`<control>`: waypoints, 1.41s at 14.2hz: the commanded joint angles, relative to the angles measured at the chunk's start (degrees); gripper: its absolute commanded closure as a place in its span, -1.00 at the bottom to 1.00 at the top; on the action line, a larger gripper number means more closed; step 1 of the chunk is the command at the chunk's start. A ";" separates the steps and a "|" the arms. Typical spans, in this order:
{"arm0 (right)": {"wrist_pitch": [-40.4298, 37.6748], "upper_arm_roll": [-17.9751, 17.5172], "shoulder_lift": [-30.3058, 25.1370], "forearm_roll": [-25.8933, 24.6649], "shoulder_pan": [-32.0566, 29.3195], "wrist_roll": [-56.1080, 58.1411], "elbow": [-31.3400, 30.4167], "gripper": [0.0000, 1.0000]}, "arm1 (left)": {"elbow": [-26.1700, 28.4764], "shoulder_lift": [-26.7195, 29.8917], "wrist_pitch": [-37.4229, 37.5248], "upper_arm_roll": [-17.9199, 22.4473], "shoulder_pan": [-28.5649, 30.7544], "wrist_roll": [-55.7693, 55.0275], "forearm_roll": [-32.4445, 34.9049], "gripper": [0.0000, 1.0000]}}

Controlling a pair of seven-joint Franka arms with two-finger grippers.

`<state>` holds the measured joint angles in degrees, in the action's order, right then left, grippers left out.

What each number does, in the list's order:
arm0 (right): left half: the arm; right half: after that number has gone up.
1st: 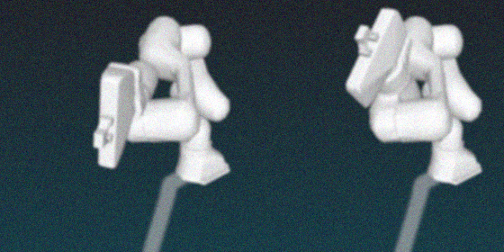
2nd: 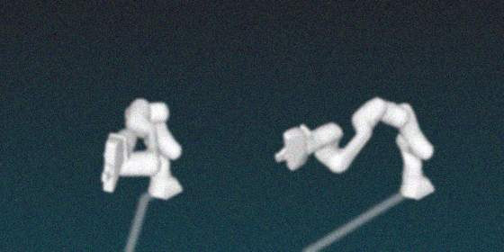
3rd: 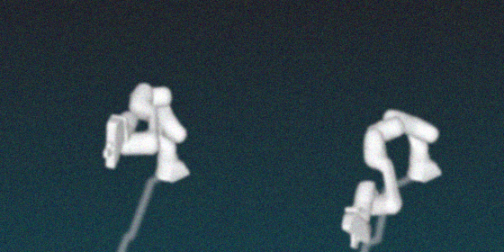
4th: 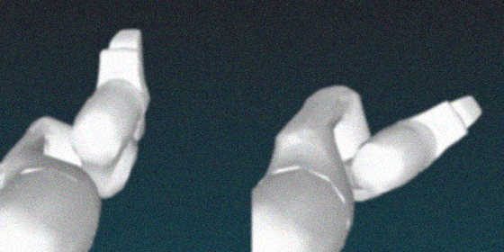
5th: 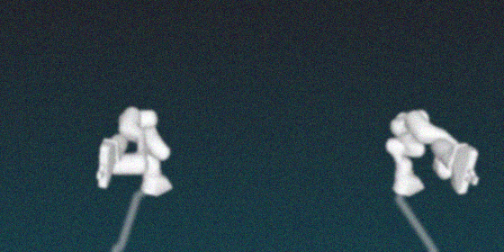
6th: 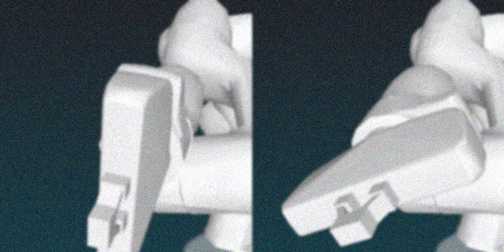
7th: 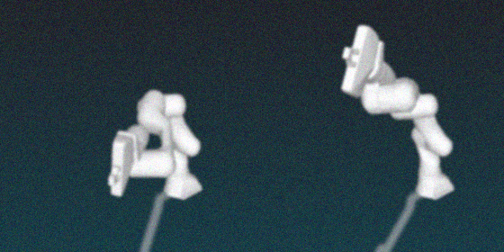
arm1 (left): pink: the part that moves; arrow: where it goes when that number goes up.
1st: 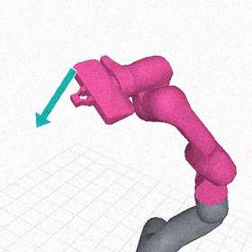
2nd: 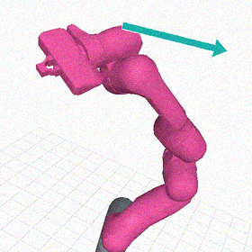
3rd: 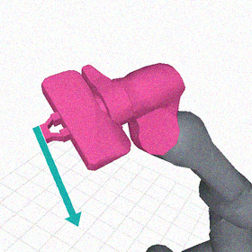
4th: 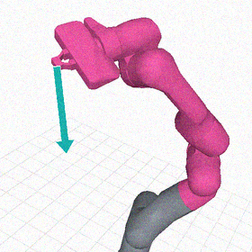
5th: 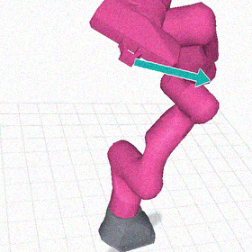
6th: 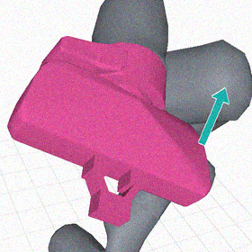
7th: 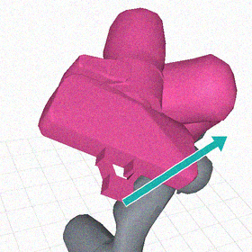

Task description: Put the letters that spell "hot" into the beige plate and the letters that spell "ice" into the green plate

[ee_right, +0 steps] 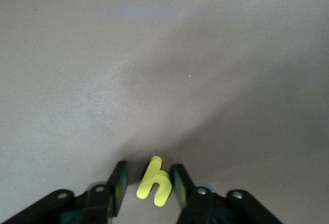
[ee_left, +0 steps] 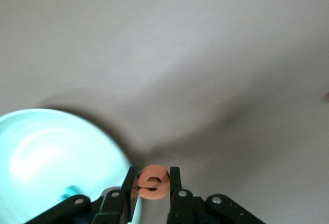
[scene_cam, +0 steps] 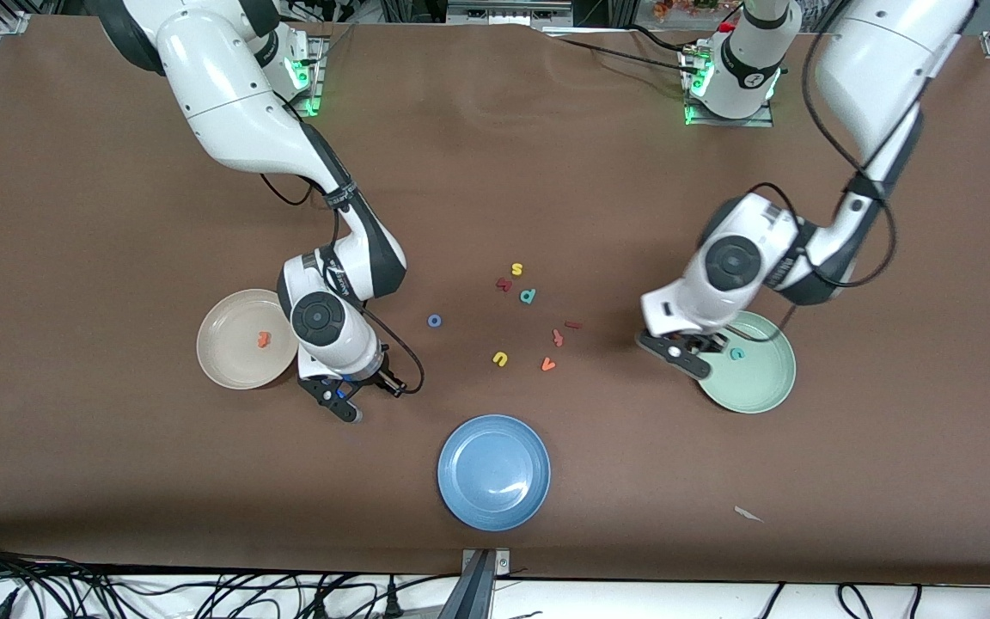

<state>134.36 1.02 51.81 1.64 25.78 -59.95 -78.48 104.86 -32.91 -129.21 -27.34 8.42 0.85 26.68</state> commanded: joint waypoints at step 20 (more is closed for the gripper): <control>-5.72 5.30 -18.29 0.82 -1.43 32.05 -19.02 0.69 | -4.14 -5.23 0.36 -5.45 -6.92 7.65 -1.72 -1.00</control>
<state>122.68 5.05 42.19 1.66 24.50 -33.88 -83.34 101.73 -36.47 -129.31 -33.08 2.23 1.85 26.01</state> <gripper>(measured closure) 0.740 0.000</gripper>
